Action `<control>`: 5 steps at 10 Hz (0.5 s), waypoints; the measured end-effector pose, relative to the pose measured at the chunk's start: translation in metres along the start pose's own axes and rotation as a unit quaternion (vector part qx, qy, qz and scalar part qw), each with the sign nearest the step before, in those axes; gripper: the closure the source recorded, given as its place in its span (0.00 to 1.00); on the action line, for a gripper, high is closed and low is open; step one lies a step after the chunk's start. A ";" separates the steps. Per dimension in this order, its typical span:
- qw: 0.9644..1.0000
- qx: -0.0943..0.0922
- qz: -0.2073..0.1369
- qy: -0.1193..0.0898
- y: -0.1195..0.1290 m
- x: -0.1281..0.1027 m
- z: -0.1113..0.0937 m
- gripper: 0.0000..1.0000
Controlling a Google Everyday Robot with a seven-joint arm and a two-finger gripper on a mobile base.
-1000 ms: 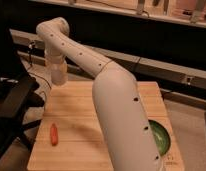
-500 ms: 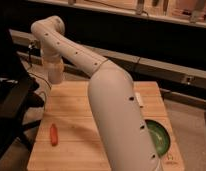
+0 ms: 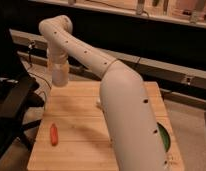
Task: Place the ceramic cup over the eraser
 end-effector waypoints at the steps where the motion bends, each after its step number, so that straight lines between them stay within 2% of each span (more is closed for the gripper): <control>1: 1.000 0.002 0.007 -0.006 0.008 -0.005 -0.004 1.00; 5: 0.999 0.006 0.034 -0.013 0.039 -0.023 -0.020 1.00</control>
